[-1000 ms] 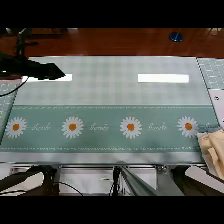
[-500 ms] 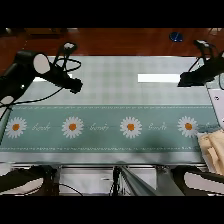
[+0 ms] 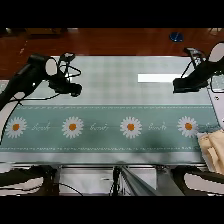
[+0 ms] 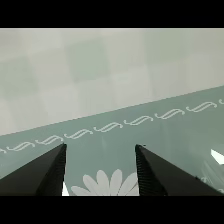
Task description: Fold the shirts.
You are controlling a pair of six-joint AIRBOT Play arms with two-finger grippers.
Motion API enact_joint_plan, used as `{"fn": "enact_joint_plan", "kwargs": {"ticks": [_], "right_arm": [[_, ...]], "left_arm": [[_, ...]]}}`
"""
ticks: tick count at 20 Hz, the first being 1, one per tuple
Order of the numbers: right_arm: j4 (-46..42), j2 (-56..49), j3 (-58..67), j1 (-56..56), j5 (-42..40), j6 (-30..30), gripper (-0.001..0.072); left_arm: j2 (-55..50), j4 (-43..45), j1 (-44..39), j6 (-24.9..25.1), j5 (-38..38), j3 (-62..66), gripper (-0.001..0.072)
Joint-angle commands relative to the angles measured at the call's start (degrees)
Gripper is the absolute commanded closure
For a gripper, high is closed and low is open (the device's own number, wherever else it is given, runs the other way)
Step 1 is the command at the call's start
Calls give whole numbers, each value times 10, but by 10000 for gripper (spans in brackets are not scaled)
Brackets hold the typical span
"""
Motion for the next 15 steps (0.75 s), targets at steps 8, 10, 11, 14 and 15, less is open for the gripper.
{"fn": "enact_joint_plan", "kwargs": {"ticks": [8, 10, 11, 14, 15], "right_arm": [[-17, -1, -50, 2, 6, 12, 299], [-16, -1, -50, 2, 6, 12, 299], [-16, -1, -50, 2, 6, 12, 299], [-17, -1, -50, 2, 6, 12, 299], [-17, -1, -50, 2, 6, 12, 299]], "left_arm": [[-8, 2, 10, -24, -6, 0, 201], [-8, 2, 10, -24, -6, 0, 201], [-8, 2, 10, -24, -6, 0, 201], [-10, 2, 10, -24, -6, 0, 202], [-12, 2, 10, -24, -6, 0, 201]]}}
